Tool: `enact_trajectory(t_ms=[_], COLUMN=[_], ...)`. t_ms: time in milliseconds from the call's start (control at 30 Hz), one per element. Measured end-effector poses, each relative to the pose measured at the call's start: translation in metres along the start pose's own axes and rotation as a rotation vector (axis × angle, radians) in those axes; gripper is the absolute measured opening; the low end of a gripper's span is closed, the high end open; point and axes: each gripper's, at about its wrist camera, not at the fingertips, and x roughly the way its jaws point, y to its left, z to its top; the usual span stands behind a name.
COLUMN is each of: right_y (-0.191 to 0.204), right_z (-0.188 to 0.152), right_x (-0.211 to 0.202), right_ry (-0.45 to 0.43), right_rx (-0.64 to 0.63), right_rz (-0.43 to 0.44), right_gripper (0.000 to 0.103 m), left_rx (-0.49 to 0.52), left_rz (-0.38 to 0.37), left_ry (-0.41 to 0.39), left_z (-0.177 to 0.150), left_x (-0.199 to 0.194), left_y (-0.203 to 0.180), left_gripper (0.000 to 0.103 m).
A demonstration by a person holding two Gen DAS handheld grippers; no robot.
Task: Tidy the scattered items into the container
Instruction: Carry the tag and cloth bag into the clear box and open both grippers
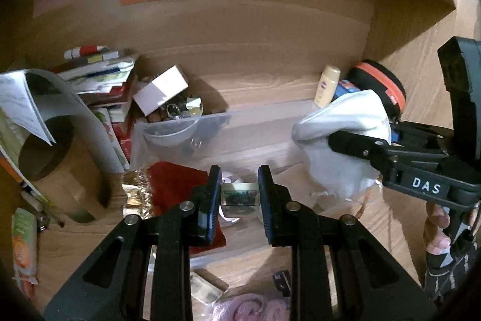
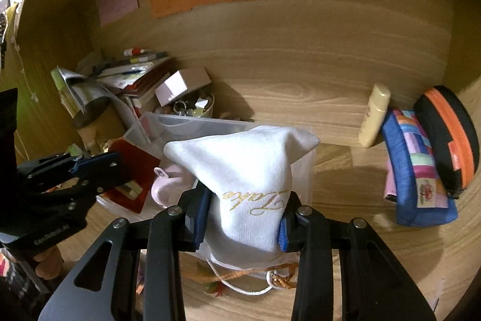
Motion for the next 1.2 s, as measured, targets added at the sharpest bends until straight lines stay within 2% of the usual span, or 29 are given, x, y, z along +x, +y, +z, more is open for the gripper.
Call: enact_trajectory(t_ms=[267, 467, 667, 800, 867, 967, 1133, 1200], right_y=[0.006, 0.008, 0.007, 0.012, 0.013, 0.012, 0.011, 0.012], right_z=[0.002, 0.001, 0.000, -0.002, -0.002, -0.002, 0.000, 0.000], right_x=[0.015, 0.025, 0.035, 0.037, 0.036, 0.035, 0.030, 0.026], right_ry=[0.018, 0.019, 0.021, 0.013, 0.009, 0.006, -0.007, -0.018], right_rx=[-0.014, -0.022, -0.020, -0.060, -0.078, -0.080, -0.080, -0.081], right_rz=[0.020, -0.002, -0.024, -0.081, -0.090, -0.083, -0.069, -0.060], right_gripper=[0.034, 0.038, 0.045, 0.056, 0.058, 0.060, 0.071, 0.073], left_rx=[0.008, 0.008, 0.028, 0.031, 0.031, 0.029, 0.025, 0.023], left_rz=[0.020, 0.007, 0.024, 0.031, 0.029, 0.025, 0.021, 0.021], left_ry=[0.026, 0.048, 0.051, 0.063, 0.063, 0.057, 0.046, 0.038], left_z=[-0.004, -0.007, -0.009, -0.011, -0.011, -0.011, -0.011, -0.010], left_x=[0.019, 0.027, 0.031, 0.034, 0.034, 0.033, 0.030, 0.028], left_y=[0.003, 0.004, 0.001, 0.002, 0.003, 0.004, 0.006, 0.006], left_gripper=[0.024, 0.024, 0.024, 0.024, 0.024, 0.026, 0.027, 0.031])
